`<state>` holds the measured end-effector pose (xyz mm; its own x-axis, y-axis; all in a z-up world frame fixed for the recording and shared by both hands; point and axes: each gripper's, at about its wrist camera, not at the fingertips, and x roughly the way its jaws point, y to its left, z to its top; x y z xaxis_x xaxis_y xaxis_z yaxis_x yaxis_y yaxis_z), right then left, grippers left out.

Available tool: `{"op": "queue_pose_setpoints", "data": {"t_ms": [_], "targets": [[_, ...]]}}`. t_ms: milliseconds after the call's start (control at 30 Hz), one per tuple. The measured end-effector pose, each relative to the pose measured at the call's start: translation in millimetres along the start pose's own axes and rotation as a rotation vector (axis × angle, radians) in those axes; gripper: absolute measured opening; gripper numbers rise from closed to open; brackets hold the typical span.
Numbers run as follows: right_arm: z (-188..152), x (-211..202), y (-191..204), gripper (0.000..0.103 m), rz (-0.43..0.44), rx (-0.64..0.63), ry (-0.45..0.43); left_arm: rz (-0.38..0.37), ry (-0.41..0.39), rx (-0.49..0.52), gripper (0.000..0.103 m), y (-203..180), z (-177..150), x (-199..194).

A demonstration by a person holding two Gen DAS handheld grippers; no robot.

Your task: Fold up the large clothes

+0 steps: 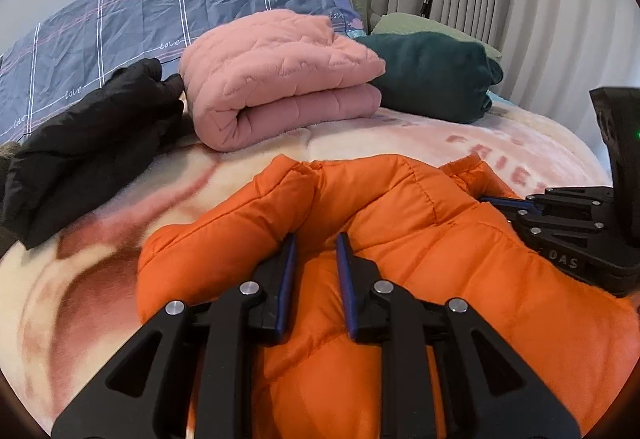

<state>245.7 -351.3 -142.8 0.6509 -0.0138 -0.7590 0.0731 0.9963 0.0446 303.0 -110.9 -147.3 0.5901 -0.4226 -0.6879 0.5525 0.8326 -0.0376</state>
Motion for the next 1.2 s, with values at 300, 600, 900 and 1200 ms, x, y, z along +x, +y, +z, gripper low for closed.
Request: {"op": "queue_pose_setpoints", "data": {"t_ms": [300, 600, 900, 1200], "targets": [[-1, -6, -3, 0.009, -0.011, 0.002, 0.002, -0.114, -0.015, 0.049, 0.036, -34, -13, -87], [2, -6, -6, 0.009, 0.010, 0.005, 0.019, -0.040, 0.034, 0.163, 0.041, -62, -40, -67], [0, -1, -7, 0.009, 0.013, 0.002, 0.011, -0.037, 0.038, 0.191, 0.042, -64, -49, -58], [0, 1, -7, 0.009, 0.013, 0.001, 0.012, -0.041, 0.036, 0.197, 0.042, -64, -51, -56]]}}
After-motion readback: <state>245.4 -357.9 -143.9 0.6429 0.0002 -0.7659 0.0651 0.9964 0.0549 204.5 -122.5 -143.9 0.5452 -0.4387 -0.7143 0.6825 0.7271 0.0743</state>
